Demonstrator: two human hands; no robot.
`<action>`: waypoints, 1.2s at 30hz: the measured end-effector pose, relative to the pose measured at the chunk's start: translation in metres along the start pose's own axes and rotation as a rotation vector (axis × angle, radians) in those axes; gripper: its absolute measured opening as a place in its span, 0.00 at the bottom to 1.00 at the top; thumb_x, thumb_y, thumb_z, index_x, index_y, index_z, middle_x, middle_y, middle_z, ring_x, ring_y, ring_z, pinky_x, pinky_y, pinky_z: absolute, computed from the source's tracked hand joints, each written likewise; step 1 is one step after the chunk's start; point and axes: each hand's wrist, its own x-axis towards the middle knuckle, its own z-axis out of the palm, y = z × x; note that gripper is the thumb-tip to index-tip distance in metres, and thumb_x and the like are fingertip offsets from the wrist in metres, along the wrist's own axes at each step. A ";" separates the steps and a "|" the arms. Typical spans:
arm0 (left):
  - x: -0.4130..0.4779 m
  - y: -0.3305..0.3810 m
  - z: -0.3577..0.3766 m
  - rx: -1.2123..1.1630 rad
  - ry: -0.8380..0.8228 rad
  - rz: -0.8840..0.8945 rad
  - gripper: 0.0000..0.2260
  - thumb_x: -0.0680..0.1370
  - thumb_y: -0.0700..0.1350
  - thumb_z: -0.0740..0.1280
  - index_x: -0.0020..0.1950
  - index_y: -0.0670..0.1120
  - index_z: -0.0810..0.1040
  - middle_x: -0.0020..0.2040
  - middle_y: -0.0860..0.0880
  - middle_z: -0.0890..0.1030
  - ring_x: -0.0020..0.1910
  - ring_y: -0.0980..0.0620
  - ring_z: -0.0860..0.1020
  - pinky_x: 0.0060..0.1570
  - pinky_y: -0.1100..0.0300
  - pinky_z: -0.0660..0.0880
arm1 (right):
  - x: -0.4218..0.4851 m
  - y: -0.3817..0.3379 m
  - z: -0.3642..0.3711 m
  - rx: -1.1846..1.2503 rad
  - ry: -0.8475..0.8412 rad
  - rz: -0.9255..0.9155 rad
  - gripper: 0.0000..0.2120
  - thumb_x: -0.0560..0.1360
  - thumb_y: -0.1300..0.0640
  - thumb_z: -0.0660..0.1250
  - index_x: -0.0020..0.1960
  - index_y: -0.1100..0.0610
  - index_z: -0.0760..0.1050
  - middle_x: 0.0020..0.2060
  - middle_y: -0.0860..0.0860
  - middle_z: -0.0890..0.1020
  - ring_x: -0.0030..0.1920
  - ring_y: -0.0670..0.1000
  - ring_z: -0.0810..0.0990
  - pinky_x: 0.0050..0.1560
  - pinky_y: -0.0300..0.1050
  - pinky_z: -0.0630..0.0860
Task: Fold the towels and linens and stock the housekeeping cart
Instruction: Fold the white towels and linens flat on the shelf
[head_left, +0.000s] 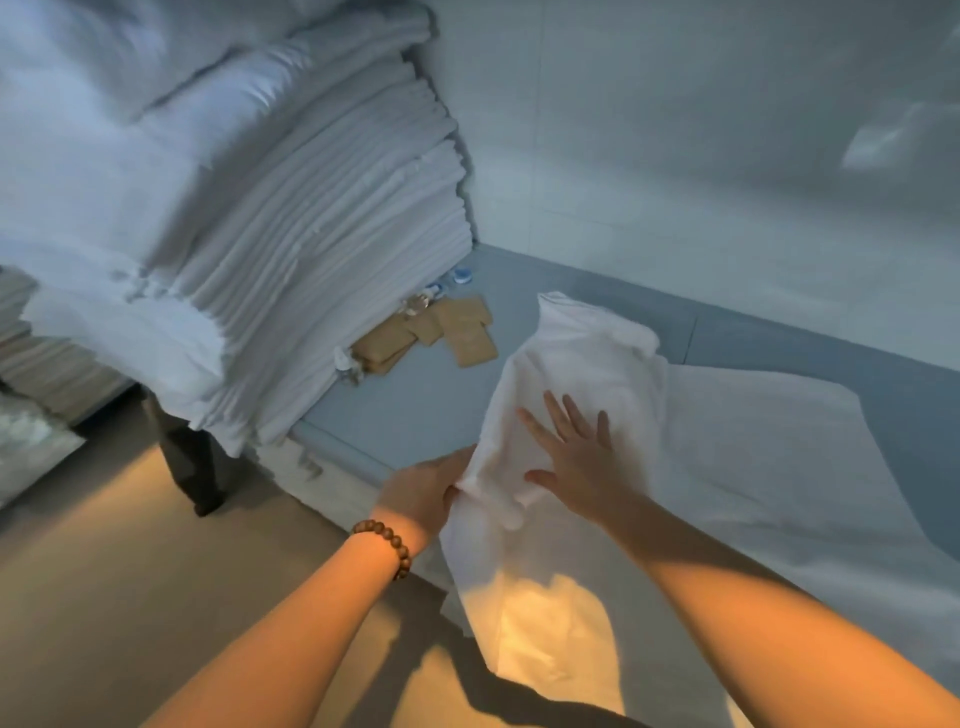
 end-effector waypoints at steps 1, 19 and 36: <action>0.000 0.000 0.003 -0.038 -0.031 0.008 0.32 0.81 0.49 0.61 0.76 0.63 0.45 0.77 0.53 0.62 0.67 0.46 0.72 0.62 0.51 0.72 | -0.005 0.003 0.002 -0.016 0.029 0.017 0.39 0.75 0.33 0.56 0.73 0.38 0.31 0.77 0.48 0.37 0.77 0.53 0.37 0.72 0.66 0.42; 0.066 0.127 0.093 0.318 -0.544 0.008 0.48 0.70 0.70 0.66 0.76 0.62 0.35 0.77 0.49 0.30 0.76 0.36 0.38 0.70 0.32 0.49 | -0.102 0.133 0.040 0.172 -0.257 0.497 0.26 0.80 0.37 0.43 0.77 0.39 0.47 0.78 0.45 0.45 0.78 0.53 0.45 0.71 0.65 0.48; 0.086 0.218 0.156 0.310 -0.542 0.305 0.43 0.68 0.73 0.62 0.69 0.73 0.31 0.78 0.54 0.35 0.77 0.40 0.40 0.68 0.28 0.46 | -0.221 0.199 0.052 0.310 -0.262 0.863 0.29 0.78 0.33 0.43 0.77 0.39 0.43 0.77 0.43 0.41 0.77 0.51 0.41 0.71 0.67 0.47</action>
